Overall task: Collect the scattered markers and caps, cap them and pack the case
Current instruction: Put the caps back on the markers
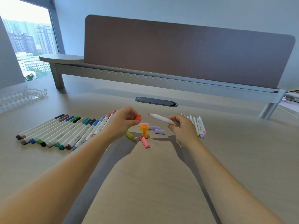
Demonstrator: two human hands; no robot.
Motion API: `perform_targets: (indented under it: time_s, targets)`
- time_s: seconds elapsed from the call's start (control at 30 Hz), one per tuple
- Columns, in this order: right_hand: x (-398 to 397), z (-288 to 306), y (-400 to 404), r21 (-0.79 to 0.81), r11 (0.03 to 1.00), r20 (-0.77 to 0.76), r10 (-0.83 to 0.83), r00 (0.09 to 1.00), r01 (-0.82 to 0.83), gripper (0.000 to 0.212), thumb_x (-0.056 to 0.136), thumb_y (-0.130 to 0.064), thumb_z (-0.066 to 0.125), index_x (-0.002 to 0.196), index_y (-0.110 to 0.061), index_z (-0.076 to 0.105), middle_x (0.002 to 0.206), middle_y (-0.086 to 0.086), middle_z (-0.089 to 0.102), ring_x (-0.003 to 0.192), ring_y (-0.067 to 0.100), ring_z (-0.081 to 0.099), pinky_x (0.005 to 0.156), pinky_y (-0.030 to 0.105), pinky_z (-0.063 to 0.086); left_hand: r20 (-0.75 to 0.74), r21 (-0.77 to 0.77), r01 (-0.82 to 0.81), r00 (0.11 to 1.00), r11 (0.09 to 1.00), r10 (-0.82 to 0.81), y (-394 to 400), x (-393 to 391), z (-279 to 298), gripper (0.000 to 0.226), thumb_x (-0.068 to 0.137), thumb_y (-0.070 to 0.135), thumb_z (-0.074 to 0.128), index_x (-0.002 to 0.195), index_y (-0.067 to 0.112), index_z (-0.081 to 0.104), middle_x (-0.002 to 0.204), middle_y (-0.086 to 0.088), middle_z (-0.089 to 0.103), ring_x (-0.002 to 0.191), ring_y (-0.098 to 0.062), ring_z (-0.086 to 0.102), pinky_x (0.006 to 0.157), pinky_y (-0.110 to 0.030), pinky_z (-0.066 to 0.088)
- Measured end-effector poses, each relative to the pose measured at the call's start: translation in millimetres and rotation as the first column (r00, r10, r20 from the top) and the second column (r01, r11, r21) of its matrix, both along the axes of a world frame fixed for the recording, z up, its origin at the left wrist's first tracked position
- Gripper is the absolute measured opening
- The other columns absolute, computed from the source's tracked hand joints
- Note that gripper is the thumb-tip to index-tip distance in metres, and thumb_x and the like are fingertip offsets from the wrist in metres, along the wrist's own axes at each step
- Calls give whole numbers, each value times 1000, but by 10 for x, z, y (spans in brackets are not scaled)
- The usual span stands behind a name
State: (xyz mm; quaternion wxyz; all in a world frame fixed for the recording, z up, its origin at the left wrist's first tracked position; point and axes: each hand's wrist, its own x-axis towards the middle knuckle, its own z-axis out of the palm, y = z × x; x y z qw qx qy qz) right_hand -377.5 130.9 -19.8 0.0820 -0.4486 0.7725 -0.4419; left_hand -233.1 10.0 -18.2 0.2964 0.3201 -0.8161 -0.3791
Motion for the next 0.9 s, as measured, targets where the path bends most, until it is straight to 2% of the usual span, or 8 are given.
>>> perform_targets:
  time_s: [0.1,0.2,0.33,0.47,0.57,0.7,0.8,0.9]
  targets:
    - [57,-9,-34,-1,1000,-66,-1,998,1,20,94,-9,47,110,-8,60,103,2,55,91,10,44,68,16,34,-9,9,41,999,999,-41,20,40,17,22,84,9,60,76,28,49,95,-1,63,94,-20,62,94,-38,50]
    - [93,-6,-41,19,1000,-127,0,992,2,22,94,-9,47,112,-8,60,112,7,58,94,10,43,79,22,35,20,-16,43,999,999,-42,19,50,13,20,84,11,60,77,27,51,94,0,62,93,-18,61,93,-35,50]
    - [102,8,-32,61,998,-214,10,977,3,24,94,-10,47,115,-10,60,118,8,57,101,17,50,81,21,36,72,-63,53,996,997,-48,30,57,12,7,86,16,58,88,20,54,93,3,59,92,-15,58,90,-30,48]
    - [91,30,-15,71,997,-223,36,974,-21,29,94,-11,47,121,-10,59,121,8,56,107,19,51,77,14,38,96,-112,51,995,992,-40,19,69,1,4,88,21,55,91,23,55,92,4,58,91,-15,55,87,-31,48]
    - [115,43,-3,49,997,-174,65,983,-58,27,94,-13,49,119,-8,57,116,9,58,94,14,50,66,8,38,54,-50,46,998,998,-44,23,62,12,5,90,22,52,91,21,57,84,3,57,84,-15,53,82,-30,47]
    - [134,69,-1,42,994,-163,108,981,-103,22,94,-16,49,110,-5,60,101,9,61,74,6,44,59,6,33,24,60,18,1000,998,-19,59,19,43,16,93,22,47,85,14,58,67,3,51,64,-9,44,64,-18,39]
    - [132,84,-9,49,993,-179,111,978,-104,23,94,-17,48,107,-3,61,90,5,56,65,4,41,56,8,31,58,61,-1,998,998,-3,64,-14,60,27,94,26,44,69,20,53,63,1,47,60,-10,41,61,-18,37]
    - [131,83,-15,55,994,-180,103,978,-95,24,95,-18,47,106,-3,62,88,7,56,63,5,40,56,10,31,35,102,-2,999,995,-1,60,-56,110,30,94,25,43,66,21,52,62,-1,45,59,-11,39,60,-19,36]
